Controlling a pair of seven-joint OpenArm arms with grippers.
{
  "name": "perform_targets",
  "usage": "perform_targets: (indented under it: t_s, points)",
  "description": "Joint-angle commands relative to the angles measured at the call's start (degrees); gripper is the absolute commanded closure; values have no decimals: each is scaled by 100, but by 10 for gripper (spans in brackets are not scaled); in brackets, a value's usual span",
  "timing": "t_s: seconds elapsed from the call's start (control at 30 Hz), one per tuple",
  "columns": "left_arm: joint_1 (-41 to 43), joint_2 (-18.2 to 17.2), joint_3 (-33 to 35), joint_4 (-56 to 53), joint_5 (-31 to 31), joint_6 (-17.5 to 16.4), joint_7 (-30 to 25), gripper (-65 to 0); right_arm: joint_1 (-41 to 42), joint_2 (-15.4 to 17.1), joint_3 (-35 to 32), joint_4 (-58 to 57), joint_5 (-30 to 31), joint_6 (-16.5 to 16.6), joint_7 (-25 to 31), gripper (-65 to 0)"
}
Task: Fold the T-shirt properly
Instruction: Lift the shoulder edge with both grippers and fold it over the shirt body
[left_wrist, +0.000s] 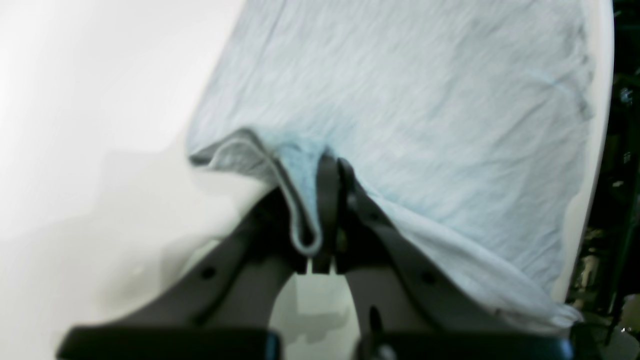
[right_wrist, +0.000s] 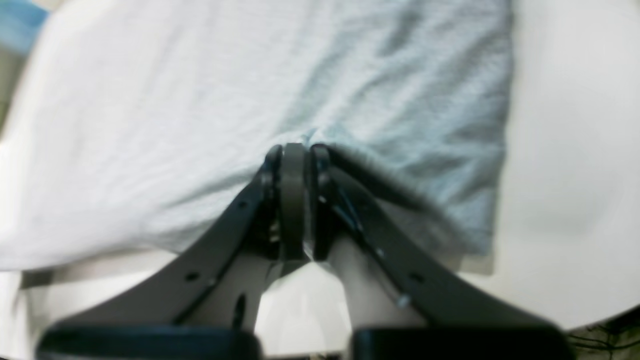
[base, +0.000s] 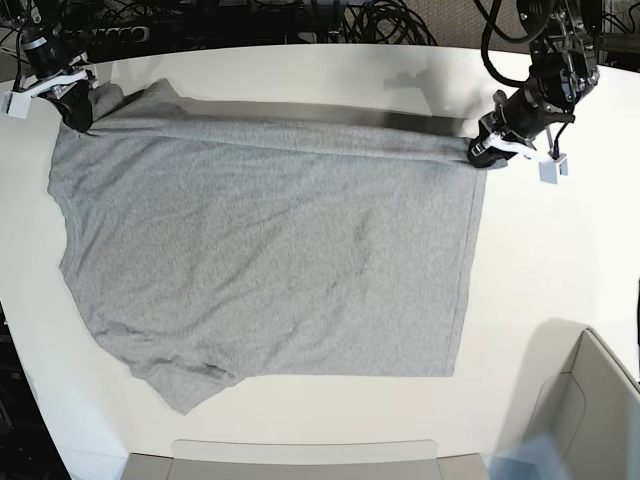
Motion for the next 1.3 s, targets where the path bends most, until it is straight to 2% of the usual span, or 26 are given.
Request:
perform_targets:
  t_s: [0.0, 0.1, 0.17, 0.33, 0.4, 0.47, 0.53, 0.67, 0.8, 0.9, 1.0, 1.1, 1.27]
  points:
    - [-171, -54, -27, 102, -138, 239, -1, 0, 104, 92, 232, 134, -82, 94, -58, 0]
    - [-374, -54, -18, 76, -138, 389, 8, 0, 561, -66, 619, 239, -460, 94, -867, 0]
    - [-550, -54, -18, 49, -94, 406, 17, 0, 1018, -312, 803, 318, -855, 94, -1500, 0]
    - [-1182, -54, -9, -364, -94, 406, 518, 0, 2231, -1016, 1128, 433, -2077, 165, -2924, 0]
    - [-1376, -1, -9, -601, -94, 406, 562, 0, 2653, -1271, 1146, 441, -2622, 332, -3293, 0]
    - [-1499, 43, -18, -760, -86, 406, 562, 0, 3031, -1508, 1146, 441, -3080, 675, -3566, 0]
    - [-1640, 43, -18, -874, -86, 406, 562, 0, 3330, -1719, 1155, 441, -3502, 912, -3733, 0]
    - [-1965, 51, -9, -1305, -86, 406, 597, 0, 3866, -2062, 1155, 415, -4310, 1158, -3944, 0]
    - [-2281, 43, -9, -1480, -86, 406, 597, 0, 4262, -2282, 1155, 389, -4864, 1439, -4093, 0]
    - [-2536, 43, 87, -1630, 29, 406, 606, 0, 4499, -2334, 1155, 389, -5102, 1527, -4278, 0]
    - [-2897, 34, 518, -2078, 424, 406, 553, 0, 4613, -2343, 1137, 301, -5172, 1545, -4278, 0]
    - [-3099, 60, 615, -2272, 714, 406, 536, 0, 4798, -2343, 1137, 19, -5207, 1545, -4278, 0]
    - [-3275, 43, 650, -2316, 767, 406, 342, 0, 5000, -2273, 1146, -455, -5216, 1545, -4225, 0]
